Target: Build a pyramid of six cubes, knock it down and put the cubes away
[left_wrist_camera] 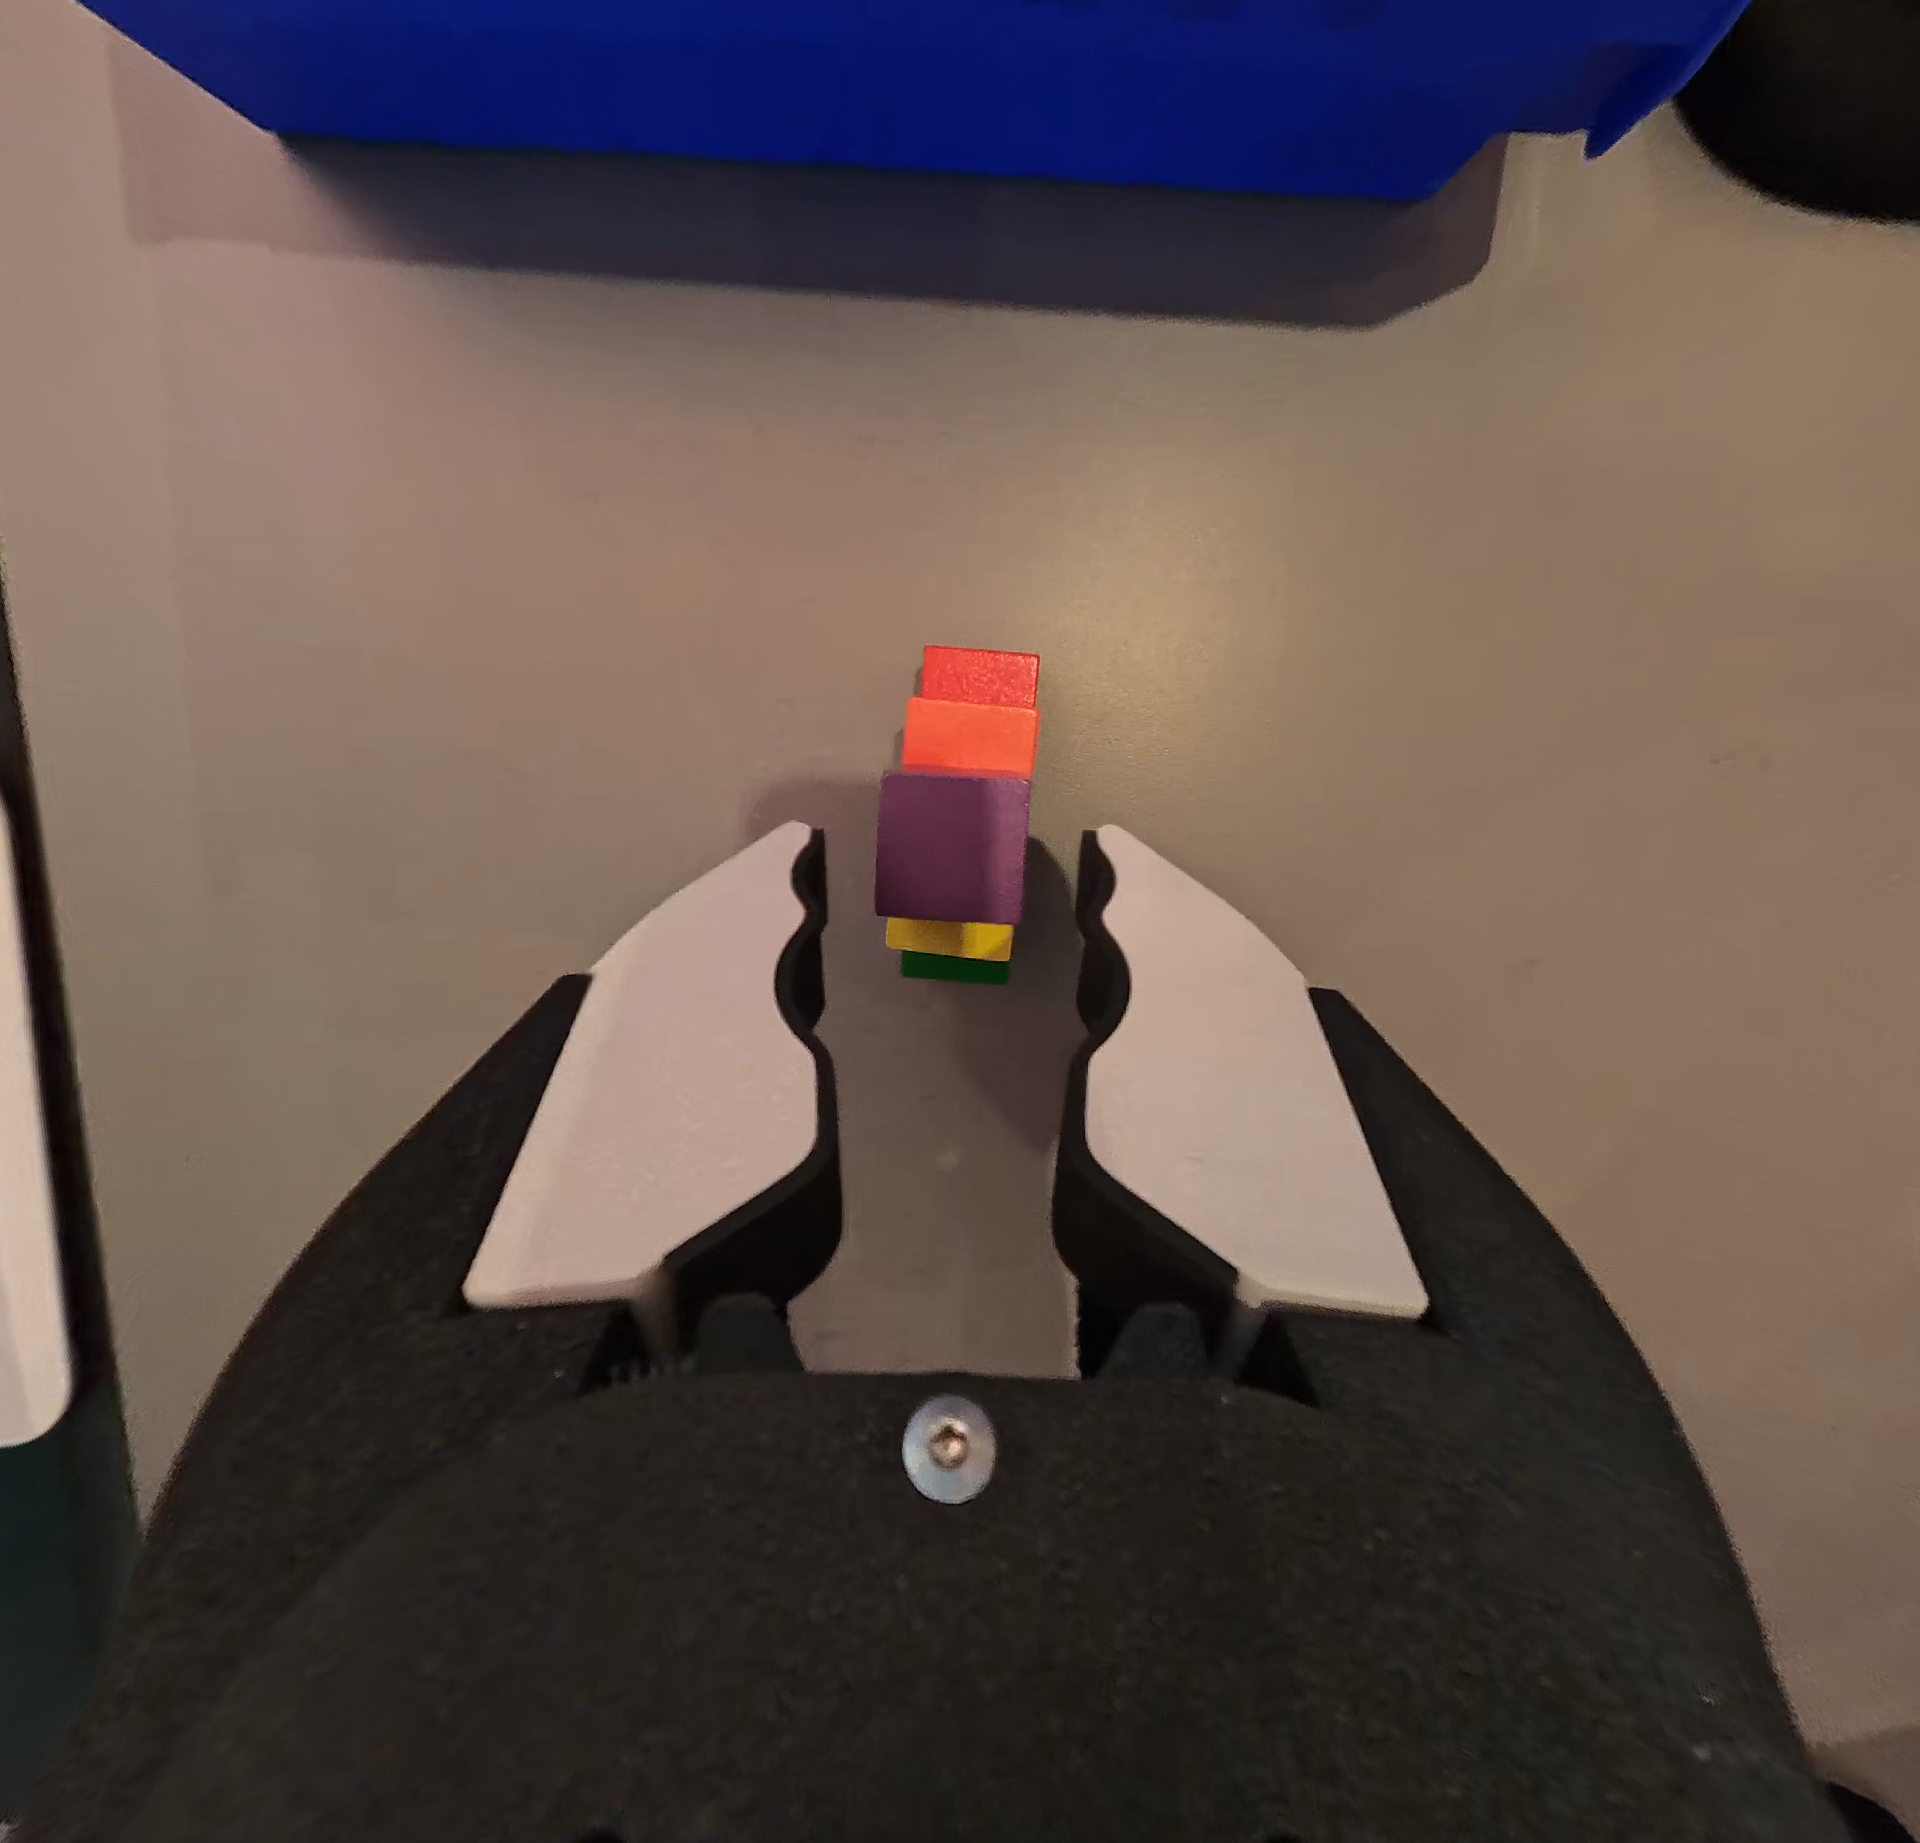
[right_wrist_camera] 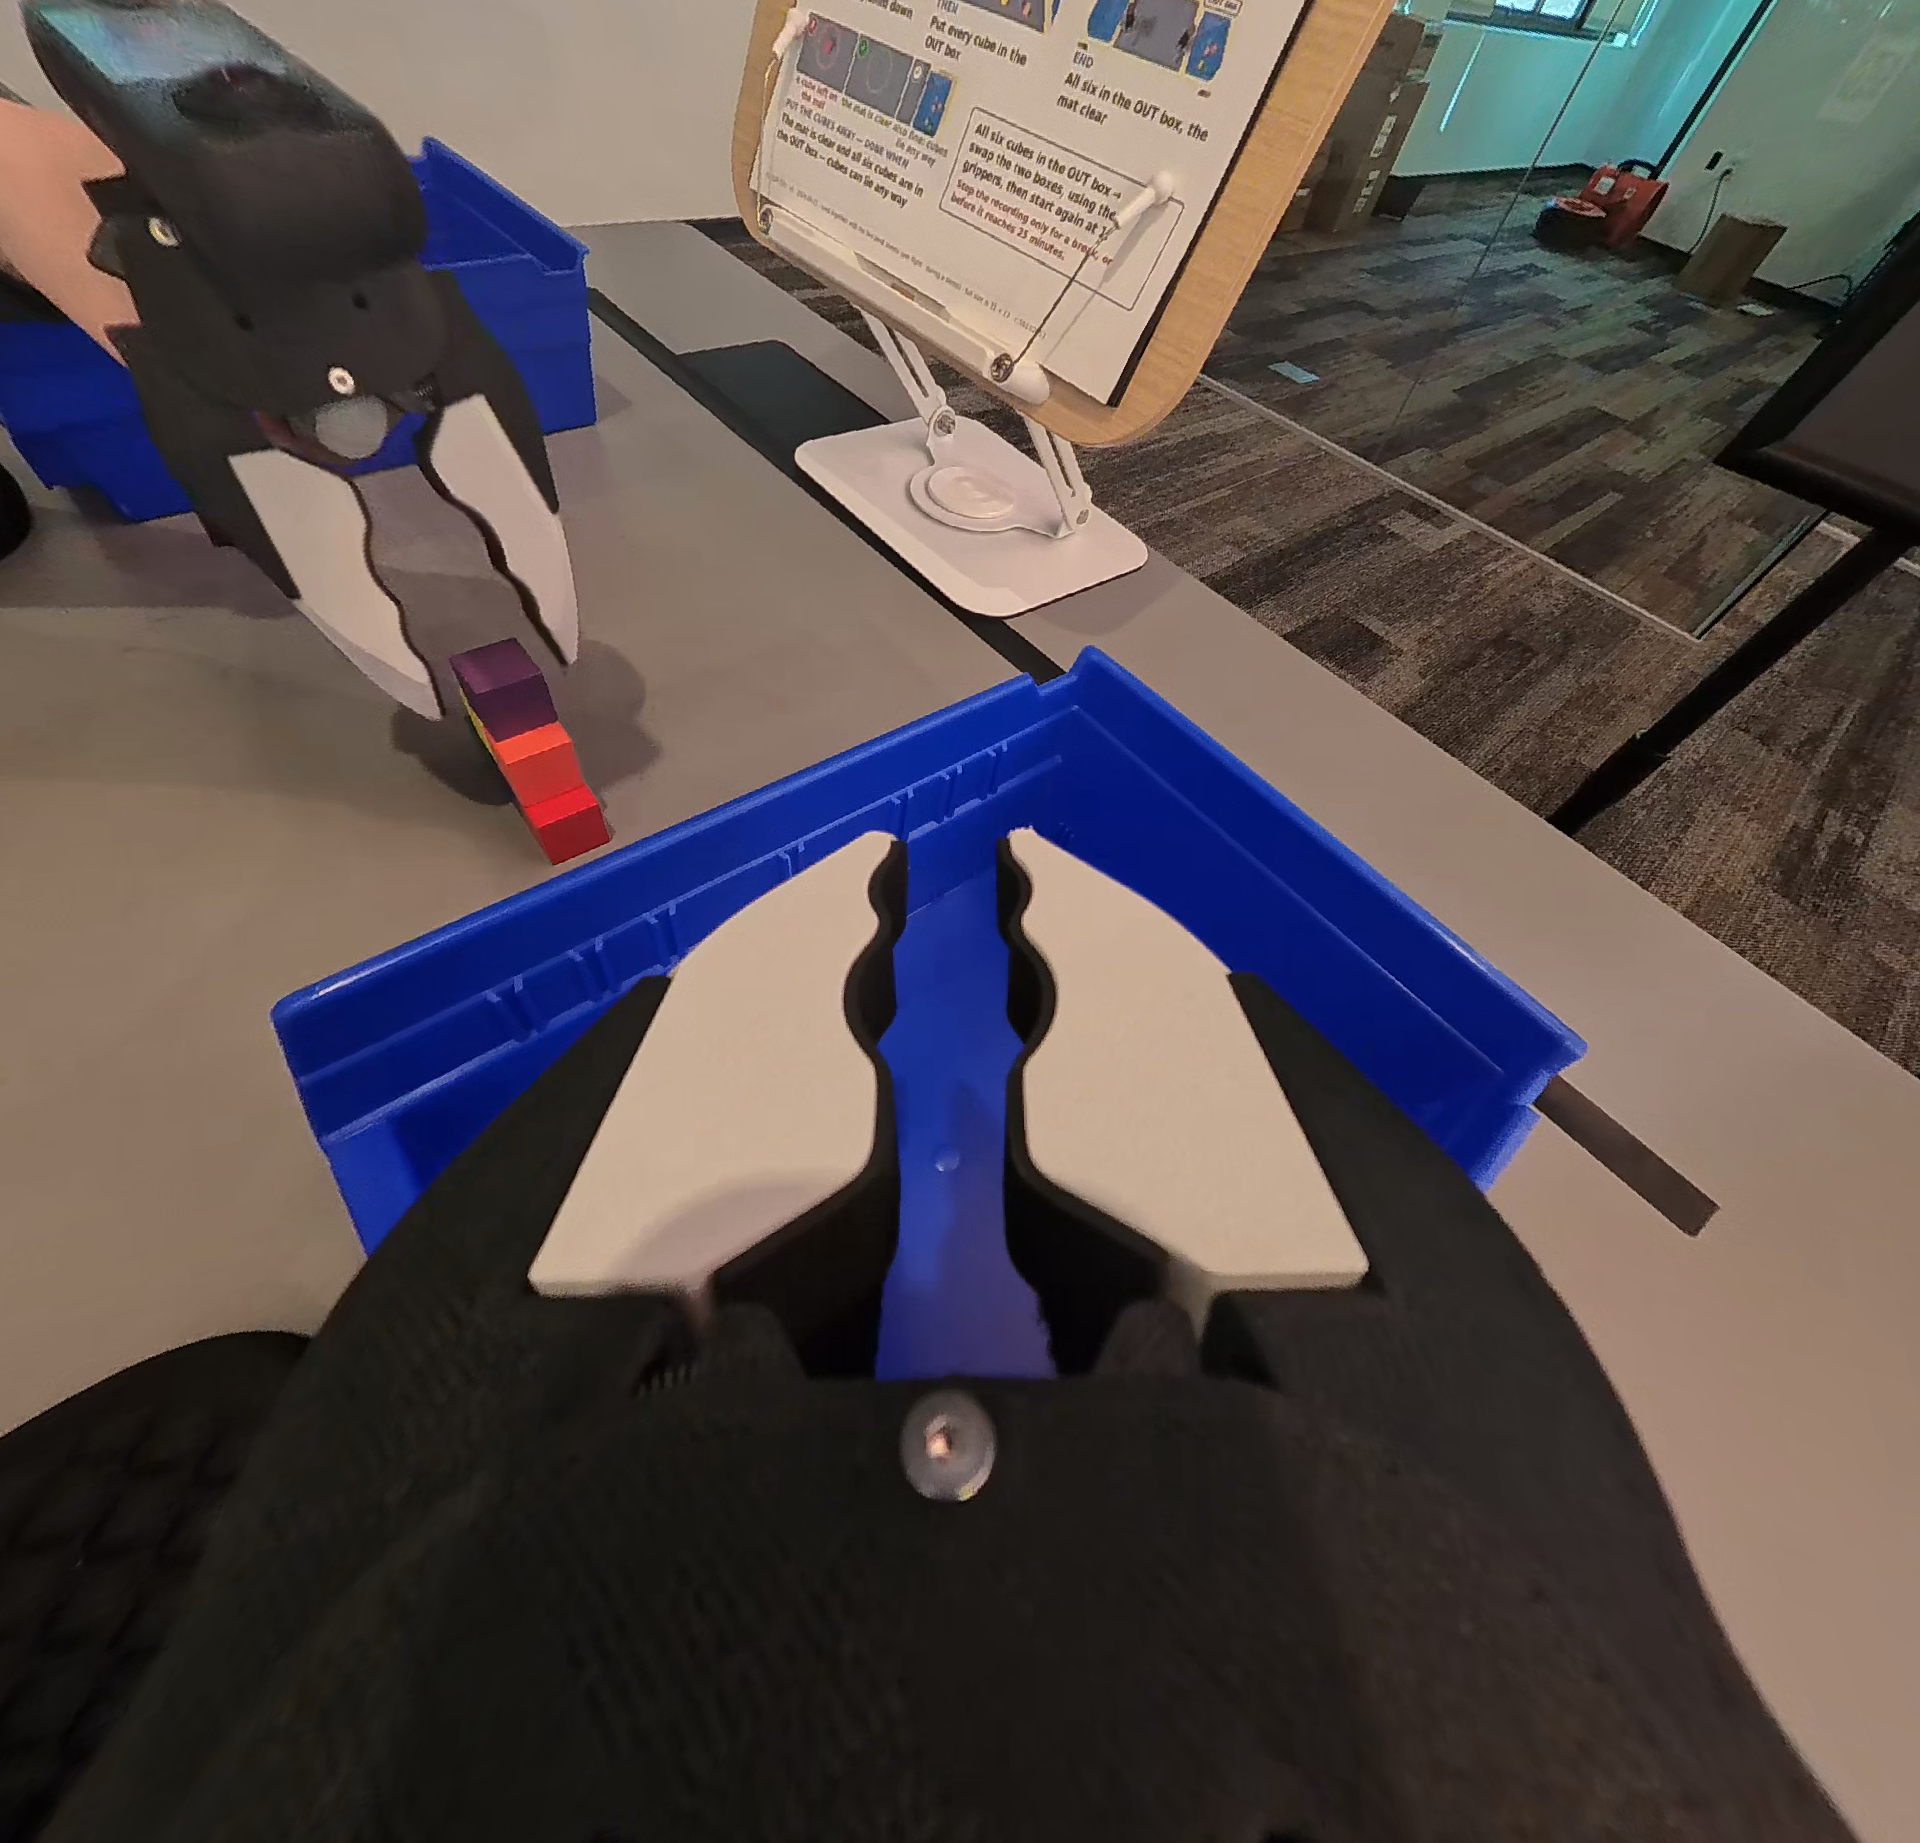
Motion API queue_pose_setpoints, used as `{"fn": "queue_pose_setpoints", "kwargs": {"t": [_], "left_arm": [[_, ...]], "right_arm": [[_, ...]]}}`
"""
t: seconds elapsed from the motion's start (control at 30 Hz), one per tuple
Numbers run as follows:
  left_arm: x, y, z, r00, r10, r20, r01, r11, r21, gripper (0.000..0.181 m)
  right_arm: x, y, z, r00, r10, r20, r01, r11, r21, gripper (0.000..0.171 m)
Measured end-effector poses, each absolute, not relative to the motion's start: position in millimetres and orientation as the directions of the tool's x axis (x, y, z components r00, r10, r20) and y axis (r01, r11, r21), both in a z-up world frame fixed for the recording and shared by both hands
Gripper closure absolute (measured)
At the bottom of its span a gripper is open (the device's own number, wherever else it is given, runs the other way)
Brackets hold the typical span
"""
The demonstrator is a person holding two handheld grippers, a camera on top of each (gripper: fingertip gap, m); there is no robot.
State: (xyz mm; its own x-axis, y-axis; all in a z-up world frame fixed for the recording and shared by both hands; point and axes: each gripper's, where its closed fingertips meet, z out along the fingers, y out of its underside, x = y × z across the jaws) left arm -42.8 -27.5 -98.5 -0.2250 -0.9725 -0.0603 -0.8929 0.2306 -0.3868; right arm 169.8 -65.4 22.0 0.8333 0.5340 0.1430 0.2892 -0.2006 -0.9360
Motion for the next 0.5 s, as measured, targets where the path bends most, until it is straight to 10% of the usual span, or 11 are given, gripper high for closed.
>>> {"fn": "queue_pose_setpoints", "kwargs": {"t": [0.5], "left_arm": [[-101,-28,104,0.108,-0.98,-0.164,-0.352,0.117,-0.929,0.134]], "right_arm": [[138,-68,53,0.764,0.635,0.119,0.207,-0.066,-0.976,0.154]]}}
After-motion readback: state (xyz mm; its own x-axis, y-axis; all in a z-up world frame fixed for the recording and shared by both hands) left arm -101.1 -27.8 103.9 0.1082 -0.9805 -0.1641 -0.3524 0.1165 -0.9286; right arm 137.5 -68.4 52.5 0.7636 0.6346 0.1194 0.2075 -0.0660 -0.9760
